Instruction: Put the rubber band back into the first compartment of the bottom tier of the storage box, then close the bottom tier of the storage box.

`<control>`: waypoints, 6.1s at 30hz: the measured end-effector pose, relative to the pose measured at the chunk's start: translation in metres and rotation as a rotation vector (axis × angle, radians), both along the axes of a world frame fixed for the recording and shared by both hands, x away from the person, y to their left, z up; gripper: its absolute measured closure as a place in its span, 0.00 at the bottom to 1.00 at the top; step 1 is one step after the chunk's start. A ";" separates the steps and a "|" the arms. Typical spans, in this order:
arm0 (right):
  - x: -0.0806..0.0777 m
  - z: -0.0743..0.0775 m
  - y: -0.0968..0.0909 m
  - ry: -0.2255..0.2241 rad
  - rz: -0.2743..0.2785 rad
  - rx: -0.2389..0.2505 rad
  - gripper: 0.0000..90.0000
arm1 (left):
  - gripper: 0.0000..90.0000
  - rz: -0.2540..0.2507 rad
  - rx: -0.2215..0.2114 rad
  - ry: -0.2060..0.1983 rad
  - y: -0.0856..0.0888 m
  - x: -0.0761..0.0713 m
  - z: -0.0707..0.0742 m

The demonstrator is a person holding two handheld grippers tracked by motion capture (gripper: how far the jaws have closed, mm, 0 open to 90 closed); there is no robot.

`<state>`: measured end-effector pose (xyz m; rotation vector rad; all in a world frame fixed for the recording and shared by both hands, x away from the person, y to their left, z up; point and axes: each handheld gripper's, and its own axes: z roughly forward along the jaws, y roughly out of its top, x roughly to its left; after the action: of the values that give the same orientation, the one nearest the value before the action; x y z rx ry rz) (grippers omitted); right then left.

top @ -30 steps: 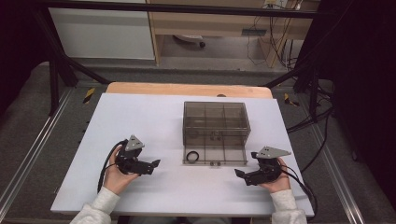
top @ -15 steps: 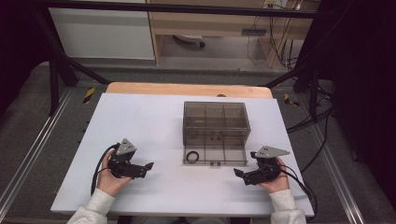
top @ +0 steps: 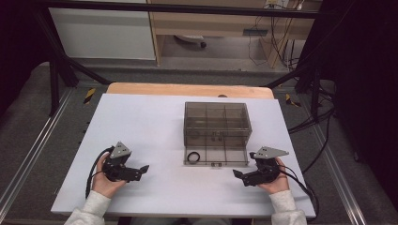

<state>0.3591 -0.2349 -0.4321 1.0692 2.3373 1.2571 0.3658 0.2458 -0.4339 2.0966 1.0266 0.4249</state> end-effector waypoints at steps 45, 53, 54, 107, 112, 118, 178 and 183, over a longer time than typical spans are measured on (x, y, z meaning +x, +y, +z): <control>-0.004 0.004 0.005 0.022 0.056 0.037 0.39 | 0.09 0.039 -0.002 0.004 0.016 -0.002 -0.004; -0.006 0.006 0.011 0.017 0.068 0.027 0.46 | 0.09 0.041 -0.002 -0.001 0.017 -0.003 -0.004; -0.006 0.006 0.011 0.020 0.068 0.026 0.47 | 0.09 0.039 0.001 -0.001 0.018 -0.003 -0.004; -0.005 -0.007 0.034 0.064 0.100 -0.041 0.96 | 0.08 0.046 0.008 -0.003 0.019 -0.003 -0.006; -0.004 -0.008 0.034 0.062 0.097 -0.037 1.00 | 0.08 0.046 0.010 -0.003 0.019 -0.002 -0.006; -0.003 -0.009 0.035 0.068 0.095 -0.040 1.00 | 0.08 0.047 0.009 -0.003 0.019 -0.002 -0.006; 0.010 -0.023 0.050 0.036 0.073 -0.095 1.00 | 0.08 0.045 0.014 -0.002 0.018 -0.002 -0.007; 0.011 -0.023 0.050 0.036 0.073 -0.094 1.00 | 0.08 0.045 0.015 -0.002 0.018 -0.002 -0.007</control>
<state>0.3697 -0.1848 -0.4555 0.9925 2.4567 1.1498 0.3639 0.2638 -0.4410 2.0887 1.0740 0.4583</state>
